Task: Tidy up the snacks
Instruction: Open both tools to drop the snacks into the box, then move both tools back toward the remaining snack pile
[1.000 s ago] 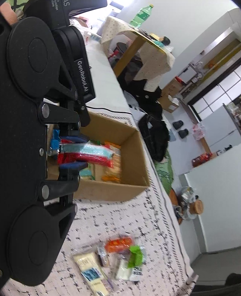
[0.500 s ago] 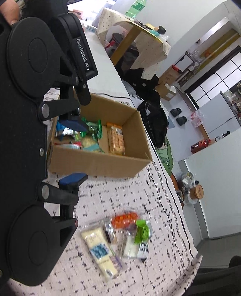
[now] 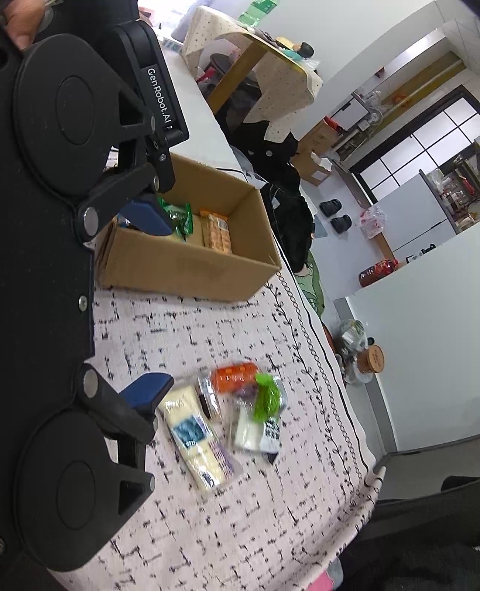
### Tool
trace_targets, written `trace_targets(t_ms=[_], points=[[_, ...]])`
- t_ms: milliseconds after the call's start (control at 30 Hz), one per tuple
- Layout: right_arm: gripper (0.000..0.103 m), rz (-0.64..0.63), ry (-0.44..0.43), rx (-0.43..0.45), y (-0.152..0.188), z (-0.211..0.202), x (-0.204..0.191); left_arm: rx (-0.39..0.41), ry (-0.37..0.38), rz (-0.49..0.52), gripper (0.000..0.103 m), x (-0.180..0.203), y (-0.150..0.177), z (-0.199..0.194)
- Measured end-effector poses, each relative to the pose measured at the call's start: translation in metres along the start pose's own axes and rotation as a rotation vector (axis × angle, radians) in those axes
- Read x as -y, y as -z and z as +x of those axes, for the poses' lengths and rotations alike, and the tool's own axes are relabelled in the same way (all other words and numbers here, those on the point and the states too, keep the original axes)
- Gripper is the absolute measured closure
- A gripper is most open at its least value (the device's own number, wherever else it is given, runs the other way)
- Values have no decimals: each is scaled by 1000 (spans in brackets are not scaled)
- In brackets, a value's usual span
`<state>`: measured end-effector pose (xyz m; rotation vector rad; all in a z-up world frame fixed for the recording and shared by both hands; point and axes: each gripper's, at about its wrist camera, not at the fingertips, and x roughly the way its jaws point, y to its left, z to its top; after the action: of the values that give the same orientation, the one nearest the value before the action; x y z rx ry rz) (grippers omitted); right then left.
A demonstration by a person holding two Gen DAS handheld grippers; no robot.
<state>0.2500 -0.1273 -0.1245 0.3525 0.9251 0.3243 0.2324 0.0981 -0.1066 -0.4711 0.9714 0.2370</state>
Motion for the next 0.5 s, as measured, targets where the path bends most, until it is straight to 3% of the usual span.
trace_targets(t_ms=[233, 333, 500], points=[[5, -6, 25, 32, 1, -12, 24, -5, -1, 43, 12, 23, 11, 0], [0, 10, 26, 45, 1, -16, 37, 19, -9, 70, 4, 34, 17, -1], [0, 13, 61, 63, 1, -22, 55, 40, 5, 90, 0, 51, 24, -3]])
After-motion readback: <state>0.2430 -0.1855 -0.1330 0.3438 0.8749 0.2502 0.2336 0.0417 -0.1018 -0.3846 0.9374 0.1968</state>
